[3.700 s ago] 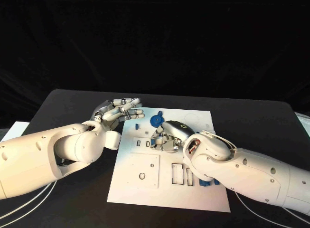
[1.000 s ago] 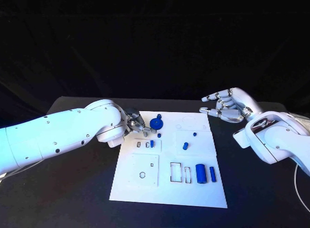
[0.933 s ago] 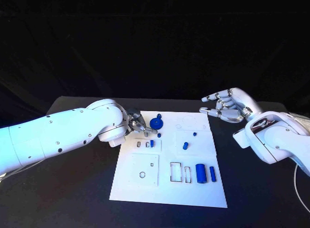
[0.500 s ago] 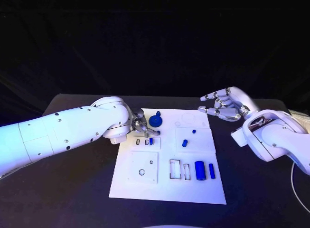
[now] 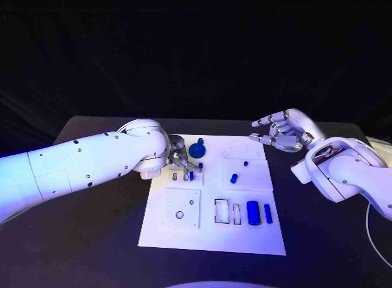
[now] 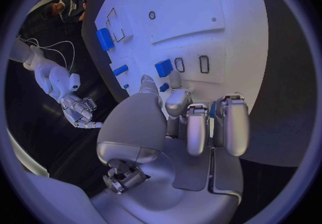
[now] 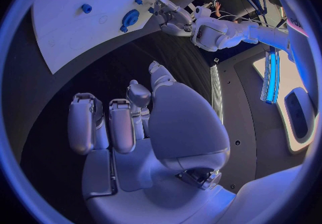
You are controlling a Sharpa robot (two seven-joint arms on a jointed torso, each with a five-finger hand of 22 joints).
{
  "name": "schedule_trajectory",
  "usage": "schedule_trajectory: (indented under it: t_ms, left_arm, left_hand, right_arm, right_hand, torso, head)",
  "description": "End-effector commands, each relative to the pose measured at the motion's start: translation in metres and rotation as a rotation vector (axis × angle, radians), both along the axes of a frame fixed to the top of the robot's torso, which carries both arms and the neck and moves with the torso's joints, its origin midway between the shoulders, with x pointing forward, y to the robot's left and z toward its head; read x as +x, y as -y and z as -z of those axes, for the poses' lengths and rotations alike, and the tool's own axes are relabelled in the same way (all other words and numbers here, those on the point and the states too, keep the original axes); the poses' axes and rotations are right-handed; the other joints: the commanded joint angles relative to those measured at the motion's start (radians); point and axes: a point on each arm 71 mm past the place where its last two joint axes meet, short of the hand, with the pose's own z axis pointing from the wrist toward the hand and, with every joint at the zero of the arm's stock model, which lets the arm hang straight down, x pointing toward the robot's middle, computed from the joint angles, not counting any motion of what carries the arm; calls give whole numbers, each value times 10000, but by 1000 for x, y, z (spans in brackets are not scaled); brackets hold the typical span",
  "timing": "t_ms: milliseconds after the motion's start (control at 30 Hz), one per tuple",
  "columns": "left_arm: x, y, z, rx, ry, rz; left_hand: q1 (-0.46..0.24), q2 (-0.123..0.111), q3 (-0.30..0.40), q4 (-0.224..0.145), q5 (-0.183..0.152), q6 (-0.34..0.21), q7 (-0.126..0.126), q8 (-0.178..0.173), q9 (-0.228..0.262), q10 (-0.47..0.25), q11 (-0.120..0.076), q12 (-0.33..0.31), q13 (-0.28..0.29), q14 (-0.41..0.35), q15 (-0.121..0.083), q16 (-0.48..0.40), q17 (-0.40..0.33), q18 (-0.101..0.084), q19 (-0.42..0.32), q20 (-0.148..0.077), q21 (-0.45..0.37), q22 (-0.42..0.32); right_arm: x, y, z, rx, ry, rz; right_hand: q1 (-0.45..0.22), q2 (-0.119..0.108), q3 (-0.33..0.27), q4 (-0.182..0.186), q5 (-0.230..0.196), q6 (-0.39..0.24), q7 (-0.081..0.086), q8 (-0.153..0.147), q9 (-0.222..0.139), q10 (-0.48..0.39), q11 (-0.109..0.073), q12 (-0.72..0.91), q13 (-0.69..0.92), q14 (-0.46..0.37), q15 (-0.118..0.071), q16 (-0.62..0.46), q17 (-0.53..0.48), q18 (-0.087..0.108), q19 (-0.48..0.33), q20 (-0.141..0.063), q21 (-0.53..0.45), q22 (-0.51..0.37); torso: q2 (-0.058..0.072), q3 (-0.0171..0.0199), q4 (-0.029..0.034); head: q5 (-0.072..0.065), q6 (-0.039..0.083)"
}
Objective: Assemble the parts on the task board
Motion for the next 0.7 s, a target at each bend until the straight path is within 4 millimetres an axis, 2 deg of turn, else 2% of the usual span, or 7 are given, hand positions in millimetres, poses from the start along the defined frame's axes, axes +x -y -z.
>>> schedule_trajectory:
  t_ms: [33,333,700]
  left_arm:
    - [-2,4,0,263,-207,332]
    - [-2,6,1,311,-296,423]
    - [-2,7,1,286,-368,441]
  left_hand:
    - [101,89,69,-30,-12,-92,3,79,45,50,-44,31,17,1045,-53,30,2632,-176,188,-25,54,937]
    - [261,190,164,-45,48,-163,2,164,203,37,-43,26,11,1045,-51,30,2632,-173,176,-20,51,935]
    - [512,339,312,-91,71,-253,-2,259,401,20,-46,13,-4,1045,-51,30,2632,-169,160,-17,45,934]
  right_arm:
    - [-1,-2,2,-203,-40,-179]
    - [0,-3,4,-233,-115,-214]
    - [0,-3,5,-254,-167,-226]
  right_hand:
    - [80,2,-20,-45,53,103,1,17,7,-76,-23,-31,-9,520,26,-62,177,58,-71,-33,-44,-15]
    - [134,22,-6,-65,148,104,3,12,5,-83,-24,-38,-29,520,23,-74,168,61,-79,-36,-57,-31]
    - [149,31,-1,-69,181,106,4,12,5,-78,-25,-25,-26,520,23,-78,164,61,-80,-38,-60,-34]
  torso:
    - [4,3,7]
    - [11,7,-6]
    - [14,10,7]
  head:
    - [4,-20]
    - [6,-73]
    - [6,-108]
